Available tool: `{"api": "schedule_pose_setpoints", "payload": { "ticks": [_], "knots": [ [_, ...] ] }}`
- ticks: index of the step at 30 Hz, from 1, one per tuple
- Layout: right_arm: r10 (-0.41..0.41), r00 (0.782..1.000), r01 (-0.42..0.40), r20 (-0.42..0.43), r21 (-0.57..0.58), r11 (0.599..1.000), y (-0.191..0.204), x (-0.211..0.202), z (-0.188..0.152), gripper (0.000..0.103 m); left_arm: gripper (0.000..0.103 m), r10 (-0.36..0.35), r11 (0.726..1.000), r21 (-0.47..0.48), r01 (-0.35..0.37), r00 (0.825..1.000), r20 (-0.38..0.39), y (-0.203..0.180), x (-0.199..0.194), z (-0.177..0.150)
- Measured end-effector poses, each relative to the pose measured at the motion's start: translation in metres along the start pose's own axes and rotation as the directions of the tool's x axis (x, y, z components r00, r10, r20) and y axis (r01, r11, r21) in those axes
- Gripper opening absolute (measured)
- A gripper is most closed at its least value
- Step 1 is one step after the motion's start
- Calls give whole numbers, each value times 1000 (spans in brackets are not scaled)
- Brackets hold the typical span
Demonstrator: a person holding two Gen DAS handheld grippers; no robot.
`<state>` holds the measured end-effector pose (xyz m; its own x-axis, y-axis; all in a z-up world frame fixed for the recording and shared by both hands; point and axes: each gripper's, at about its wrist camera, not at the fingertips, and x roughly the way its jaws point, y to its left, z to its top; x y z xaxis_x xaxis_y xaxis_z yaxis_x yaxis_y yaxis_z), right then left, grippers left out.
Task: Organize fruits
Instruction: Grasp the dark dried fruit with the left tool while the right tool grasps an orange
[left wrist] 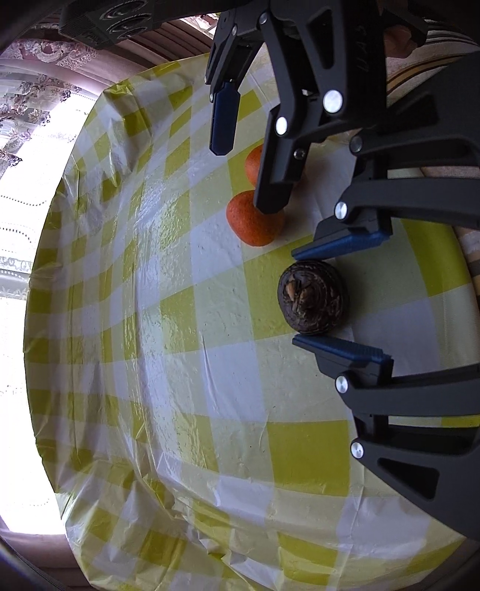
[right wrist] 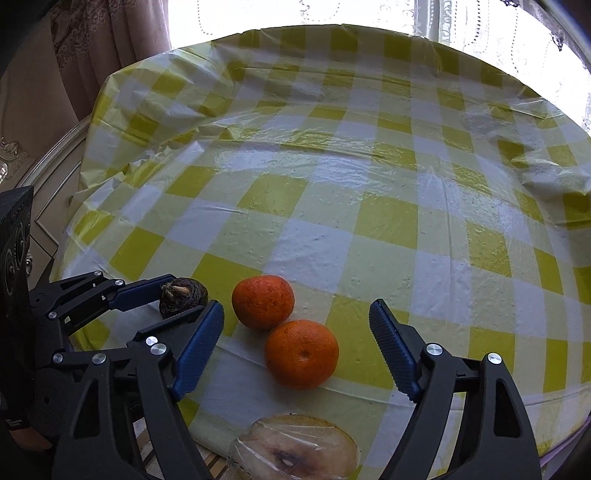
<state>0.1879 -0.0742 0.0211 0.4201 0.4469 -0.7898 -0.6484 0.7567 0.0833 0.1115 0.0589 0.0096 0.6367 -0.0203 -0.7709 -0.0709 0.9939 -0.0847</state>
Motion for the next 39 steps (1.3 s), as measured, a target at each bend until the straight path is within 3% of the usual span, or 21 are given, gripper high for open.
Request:
{"api": "schedule_pose_setpoints", "payload": {
  "ticks": [7, 15, 20, 22, 31, 39],
  "knots": [
    [-22, 1000, 20, -22, -66, 998, 13, 9, 3, 69, 41, 116, 990, -80, -112, 992, 42, 21, -12, -2],
    [-37, 998, 31, -52, -107, 994, 22, 23, 5, 58, 41, 123, 988, -104, -117, 991, 50, 28, -14, -2],
    [-15, 999, 10, -47, -107, 994, 21, 21, 9, 41, 41, 123, 988, -103, -117, 991, 49, 27, -14, -2],
    [-15, 999, 10, -45, -120, 993, 23, 21, 9, 38, 41, 124, 988, -104, -118, 991, 49, 28, -14, -2],
    [18, 1000, -20, -22, -93, 995, 17, 16, 7, 36, 41, 139, 987, -94, -133, 989, 55, 26, -14, -3],
    [28, 998, -27, 55, -23, 999, 2, 0, 10, 35, 41, 170, 983, -78, -165, 983, 63, 19, -17, -1]
  ]
}}
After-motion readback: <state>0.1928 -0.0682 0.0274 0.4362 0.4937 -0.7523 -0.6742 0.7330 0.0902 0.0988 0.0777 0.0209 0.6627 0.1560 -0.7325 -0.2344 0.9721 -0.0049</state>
